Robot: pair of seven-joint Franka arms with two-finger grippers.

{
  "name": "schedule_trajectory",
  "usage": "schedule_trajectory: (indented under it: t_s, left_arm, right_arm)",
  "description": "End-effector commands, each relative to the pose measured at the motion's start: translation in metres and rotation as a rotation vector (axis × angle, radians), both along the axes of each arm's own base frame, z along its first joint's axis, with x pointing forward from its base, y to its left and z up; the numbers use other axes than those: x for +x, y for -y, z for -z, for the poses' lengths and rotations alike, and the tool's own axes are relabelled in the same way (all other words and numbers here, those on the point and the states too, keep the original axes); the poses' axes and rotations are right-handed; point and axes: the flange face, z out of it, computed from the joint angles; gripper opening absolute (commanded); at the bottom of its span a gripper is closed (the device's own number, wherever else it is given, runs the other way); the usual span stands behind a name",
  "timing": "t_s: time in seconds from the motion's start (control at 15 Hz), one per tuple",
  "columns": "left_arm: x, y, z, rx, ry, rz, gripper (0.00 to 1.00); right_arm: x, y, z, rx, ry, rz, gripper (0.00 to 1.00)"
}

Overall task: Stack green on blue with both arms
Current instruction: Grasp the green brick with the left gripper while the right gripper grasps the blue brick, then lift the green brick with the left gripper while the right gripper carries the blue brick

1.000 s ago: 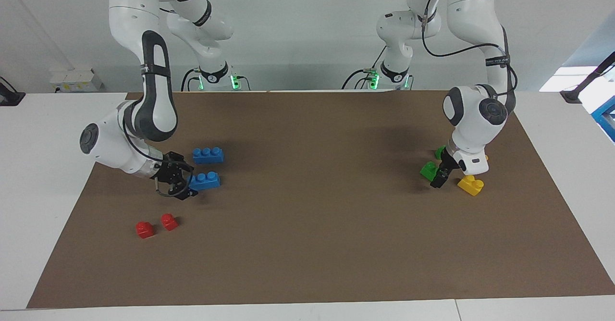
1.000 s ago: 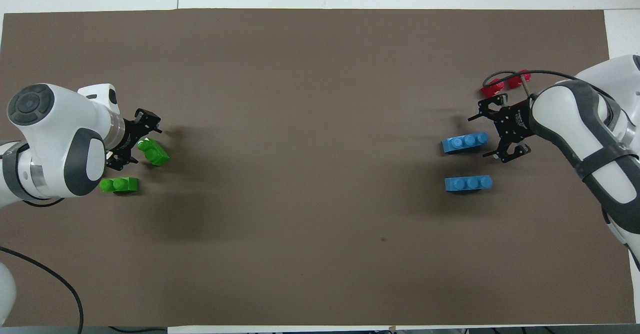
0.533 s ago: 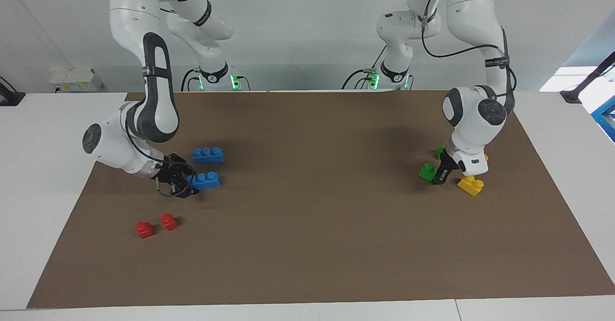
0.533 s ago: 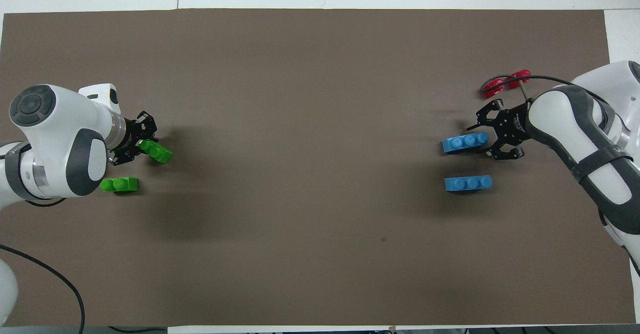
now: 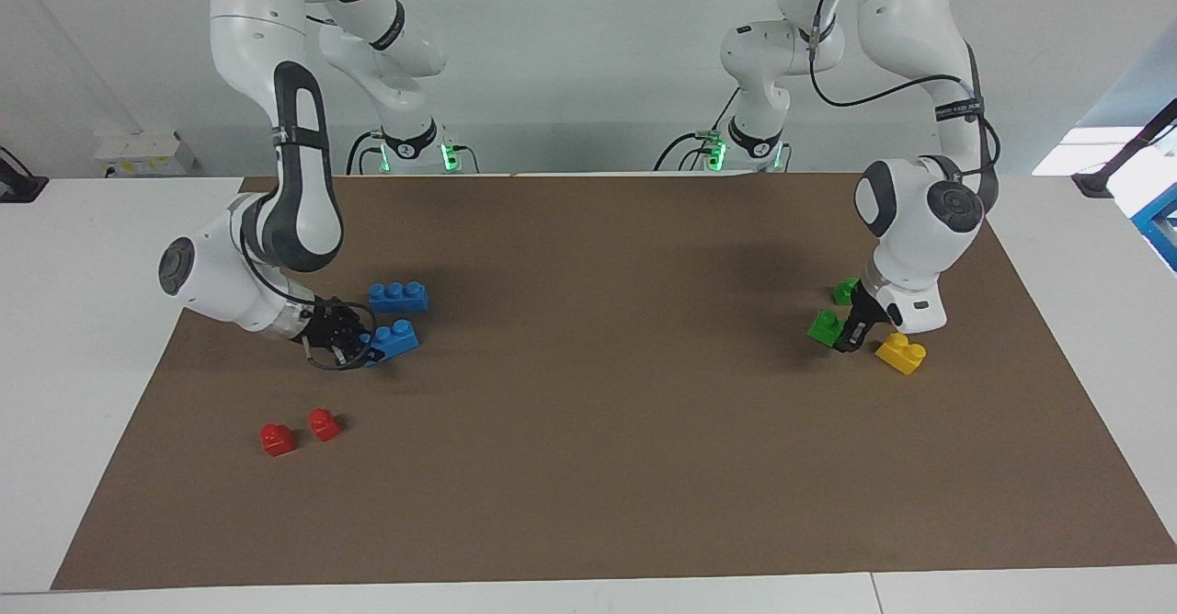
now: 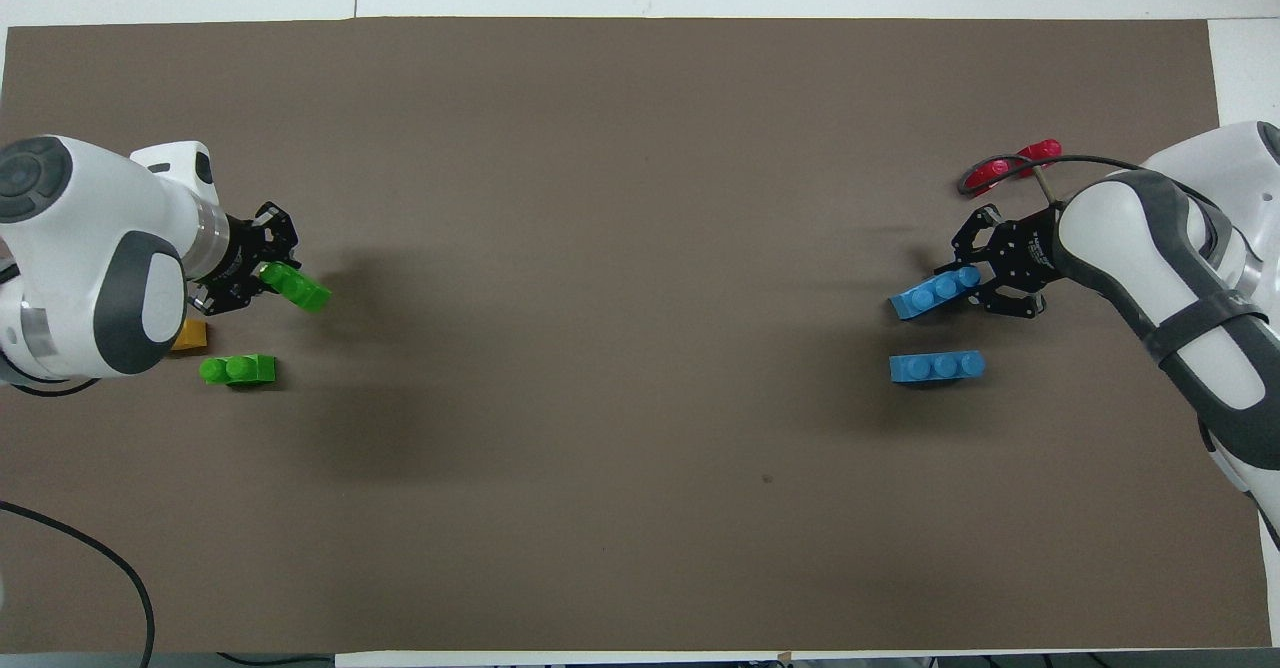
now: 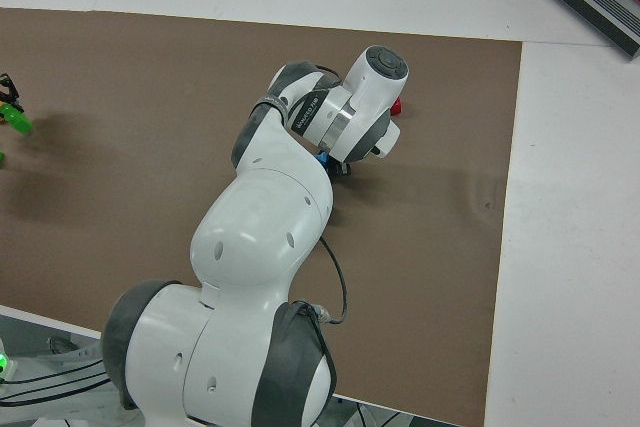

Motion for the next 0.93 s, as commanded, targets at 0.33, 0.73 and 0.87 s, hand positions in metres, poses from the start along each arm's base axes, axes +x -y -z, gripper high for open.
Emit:
schedule_trajectory:
  t_s: [0.33,0.73,0.87]
  left_arm:
    - [-0.014,0.067,-0.133,0.008,-0.018,-0.224,0.0]
    - [-0.052,0.088,-0.196,-0.015,-0.002,-0.407,0.0]
    - [-0.057,0.096,-0.199,-0.011,-0.007,-0.445,0.0]
  right_arm:
    - [0.0,-0.023,-0.029,0.017,-0.023,0.07,0.0]
    - [0.002,-0.136,-0.105,0.017,-0.052,0.134,0.0]
    - [-0.001,-0.171,-0.109,0.029,-0.078,0.185,0.0]
